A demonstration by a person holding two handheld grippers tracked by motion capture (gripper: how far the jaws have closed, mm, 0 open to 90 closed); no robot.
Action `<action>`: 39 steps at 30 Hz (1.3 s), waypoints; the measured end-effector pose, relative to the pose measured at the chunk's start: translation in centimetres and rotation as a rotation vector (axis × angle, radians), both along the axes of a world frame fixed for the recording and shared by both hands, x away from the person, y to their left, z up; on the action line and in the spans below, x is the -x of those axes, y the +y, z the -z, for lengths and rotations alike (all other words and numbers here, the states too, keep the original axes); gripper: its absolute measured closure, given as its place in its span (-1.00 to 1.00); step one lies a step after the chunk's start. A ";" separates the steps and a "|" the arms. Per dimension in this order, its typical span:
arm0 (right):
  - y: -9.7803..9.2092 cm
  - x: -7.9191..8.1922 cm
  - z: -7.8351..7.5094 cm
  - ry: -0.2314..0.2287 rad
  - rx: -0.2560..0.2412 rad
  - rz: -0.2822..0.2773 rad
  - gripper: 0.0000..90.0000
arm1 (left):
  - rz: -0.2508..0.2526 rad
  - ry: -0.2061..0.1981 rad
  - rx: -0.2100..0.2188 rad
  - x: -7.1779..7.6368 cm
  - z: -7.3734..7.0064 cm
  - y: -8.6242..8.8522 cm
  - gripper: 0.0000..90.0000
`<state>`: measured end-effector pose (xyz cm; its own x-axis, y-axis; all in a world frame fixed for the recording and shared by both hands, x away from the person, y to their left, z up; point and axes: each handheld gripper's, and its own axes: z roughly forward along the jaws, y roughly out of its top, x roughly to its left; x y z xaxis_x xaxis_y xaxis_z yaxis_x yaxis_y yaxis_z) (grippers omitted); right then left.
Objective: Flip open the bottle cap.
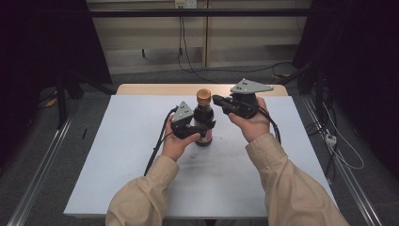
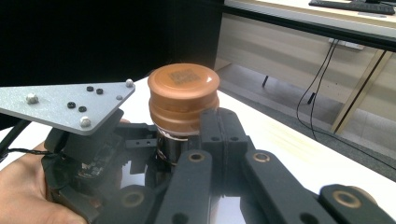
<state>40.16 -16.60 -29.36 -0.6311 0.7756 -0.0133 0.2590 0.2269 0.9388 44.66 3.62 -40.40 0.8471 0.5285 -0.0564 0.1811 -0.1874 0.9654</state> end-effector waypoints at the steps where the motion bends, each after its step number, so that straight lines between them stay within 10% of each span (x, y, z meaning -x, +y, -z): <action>1: 0.1 0.0 0.0 -0.003 0.003 -0.001 1.00 | 0.001 0.000 -0.001 0.0 0.0 0.0 -0.37; 39: 0.4 -0.1 -1.3 0.001 0.062 -0.059 1.00 | -0.018 0.009 -0.054 0.0 -0.1 -0.2 -0.32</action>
<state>40.30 -16.23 -28.05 -0.6756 0.7348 -0.0595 0.2449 0.2998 0.9221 44.68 3.43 -40.30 0.8368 0.5464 -0.0349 0.1936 -0.2357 0.9523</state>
